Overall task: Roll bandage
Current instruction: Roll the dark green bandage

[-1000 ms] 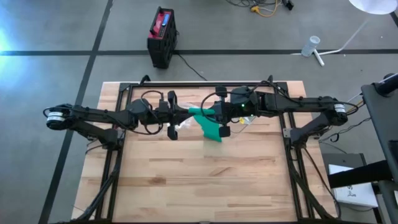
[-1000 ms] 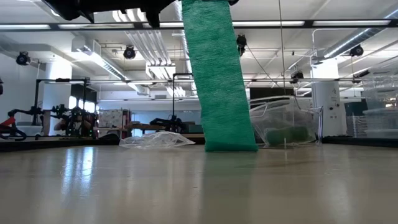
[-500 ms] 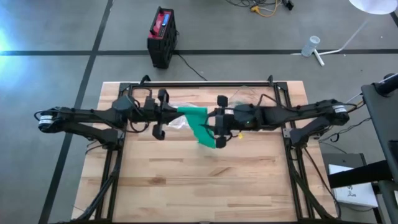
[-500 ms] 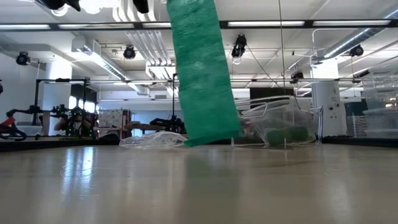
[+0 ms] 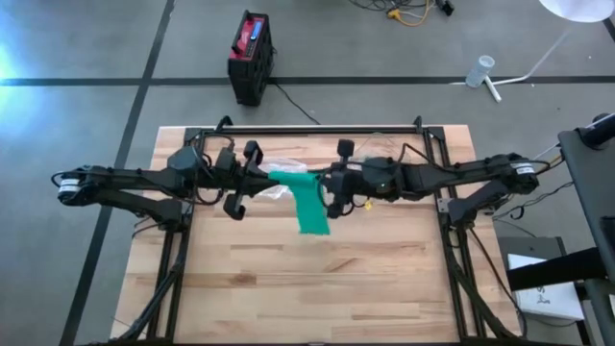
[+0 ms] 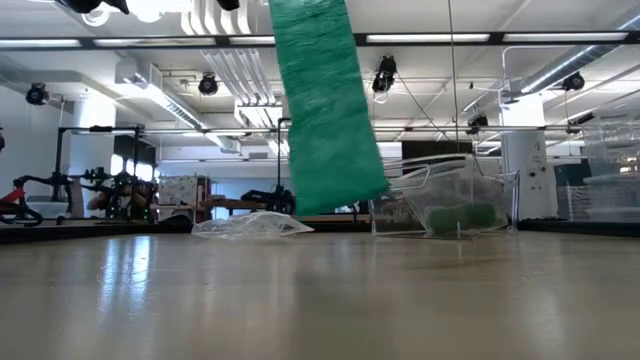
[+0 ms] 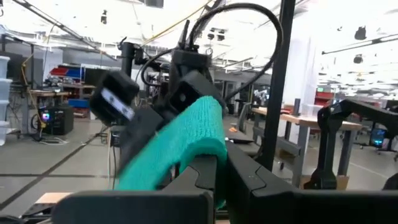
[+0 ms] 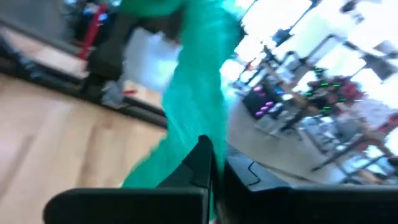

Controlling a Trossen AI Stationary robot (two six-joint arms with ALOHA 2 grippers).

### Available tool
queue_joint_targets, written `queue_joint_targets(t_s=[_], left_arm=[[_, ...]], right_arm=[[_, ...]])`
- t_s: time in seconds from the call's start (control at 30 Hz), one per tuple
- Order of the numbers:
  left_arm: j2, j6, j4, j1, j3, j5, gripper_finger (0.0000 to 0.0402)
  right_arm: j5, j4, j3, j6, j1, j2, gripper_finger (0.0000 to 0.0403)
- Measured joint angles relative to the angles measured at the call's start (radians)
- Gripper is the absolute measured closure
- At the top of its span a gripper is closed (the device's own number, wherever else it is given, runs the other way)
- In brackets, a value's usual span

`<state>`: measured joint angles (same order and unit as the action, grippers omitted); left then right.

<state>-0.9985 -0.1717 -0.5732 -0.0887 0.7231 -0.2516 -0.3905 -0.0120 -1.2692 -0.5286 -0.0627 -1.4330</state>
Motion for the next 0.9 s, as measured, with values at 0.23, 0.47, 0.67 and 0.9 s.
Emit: queue_joint_targets(t_s=[0.23,0.47,0.67,0.9], left_arm=[[-0.018,-0.030,-0.029,0.000,0.000,0.000,0.0401],[-0.050,-0.050,-0.101,0.000,0.000,0.024,0.0401],[-0.067,-0.037,-0.100,-0.001,-0.001,0.059,0.0401],[-0.054,0.026,-0.097,-0.006,-0.004,0.109,0.0401]], right_arm=[[0.017,-0.078,-0.002,-0.099,0.052,-0.004,0.0402],[0.136,-0.003,0.014,0.016,0.069,-0.019,0.0402],[0.136,0.034,0.014,0.058,0.055,-0.018,0.0403],[0.137,0.113,0.005,0.124,0.040,-0.009,0.0403]])
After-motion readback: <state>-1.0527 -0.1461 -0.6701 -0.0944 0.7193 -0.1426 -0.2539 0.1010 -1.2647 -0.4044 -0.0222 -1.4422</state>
